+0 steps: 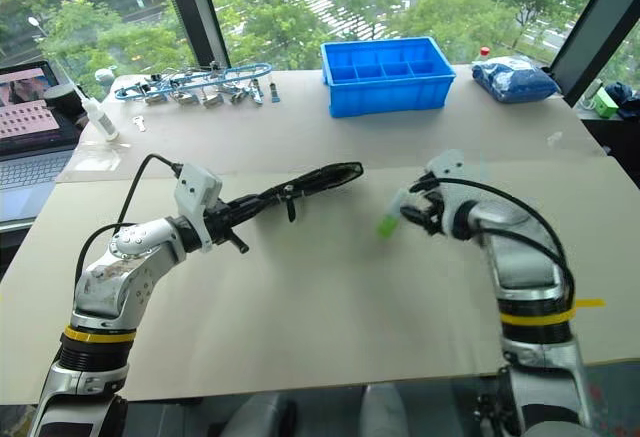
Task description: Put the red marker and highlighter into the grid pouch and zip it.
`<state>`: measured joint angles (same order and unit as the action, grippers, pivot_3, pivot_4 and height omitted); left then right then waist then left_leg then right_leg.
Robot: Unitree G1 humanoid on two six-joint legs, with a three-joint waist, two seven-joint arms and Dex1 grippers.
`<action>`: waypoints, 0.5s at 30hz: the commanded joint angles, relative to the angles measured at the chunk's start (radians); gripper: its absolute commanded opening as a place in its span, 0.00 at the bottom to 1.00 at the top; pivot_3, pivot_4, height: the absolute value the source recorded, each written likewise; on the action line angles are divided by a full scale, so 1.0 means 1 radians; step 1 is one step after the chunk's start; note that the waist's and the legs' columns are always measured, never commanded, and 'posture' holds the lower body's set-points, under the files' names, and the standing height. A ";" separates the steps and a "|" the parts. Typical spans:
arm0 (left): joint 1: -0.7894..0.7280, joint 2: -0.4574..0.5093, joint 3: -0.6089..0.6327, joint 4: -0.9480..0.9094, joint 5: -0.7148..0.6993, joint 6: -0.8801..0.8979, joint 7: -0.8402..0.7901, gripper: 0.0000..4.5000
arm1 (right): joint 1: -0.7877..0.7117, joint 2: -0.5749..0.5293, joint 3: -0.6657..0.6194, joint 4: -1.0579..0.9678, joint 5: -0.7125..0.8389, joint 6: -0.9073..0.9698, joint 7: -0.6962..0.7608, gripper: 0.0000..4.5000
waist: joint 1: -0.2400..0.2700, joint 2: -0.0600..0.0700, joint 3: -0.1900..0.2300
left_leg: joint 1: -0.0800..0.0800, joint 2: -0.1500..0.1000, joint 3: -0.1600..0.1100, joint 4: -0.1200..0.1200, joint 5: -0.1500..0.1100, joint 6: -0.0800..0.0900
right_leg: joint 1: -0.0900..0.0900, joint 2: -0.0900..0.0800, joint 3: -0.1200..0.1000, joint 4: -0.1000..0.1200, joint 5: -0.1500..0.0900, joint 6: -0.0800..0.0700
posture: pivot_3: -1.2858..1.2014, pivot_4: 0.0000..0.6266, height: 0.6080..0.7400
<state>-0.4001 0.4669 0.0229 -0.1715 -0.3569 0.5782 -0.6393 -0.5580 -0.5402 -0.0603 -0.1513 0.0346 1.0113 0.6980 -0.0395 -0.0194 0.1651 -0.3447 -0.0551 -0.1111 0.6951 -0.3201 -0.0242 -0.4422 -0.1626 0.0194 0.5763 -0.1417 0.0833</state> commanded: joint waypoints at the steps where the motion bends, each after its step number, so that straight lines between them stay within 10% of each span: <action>1: -0.023 -0.003 0.005 0.001 0.003 -0.017 0.008 0.00 | -0.026 0.150 -0.085 -0.116 0.010 0.210 -0.191 0.68 | 0.004 0.000 0.000 | 0.000 -0.001 0.000 0.000 0.000 0.000 | 0.000 0.000 0.000 0.000 0.000 0.000 | 0.52 0.24 1.00; 15: -0.011 -0.029 0.008 0.000 0.005 -0.025 0.042 0.00 | -0.047 0.307 -0.060 -0.103 0.004 0.292 -0.457 0.68 | 0.012 0.000 0.000 | 0.001 -0.001 0.000 0.000 0.001 -0.002 | 0.000 0.000 0.000 0.001 0.000 0.000 | 0.52 0.24 1.00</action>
<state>-0.4107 0.4382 0.0188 -0.1563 -0.3546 0.5736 -0.6033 -0.5841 -0.2503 -0.1390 -0.2346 0.0325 1.3188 0.2647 -0.0276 -0.0191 0.1649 -0.3438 -0.0557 -0.1112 0.6953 -0.3191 -0.0260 -0.4421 -0.1627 0.0192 0.5775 -0.1416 0.0833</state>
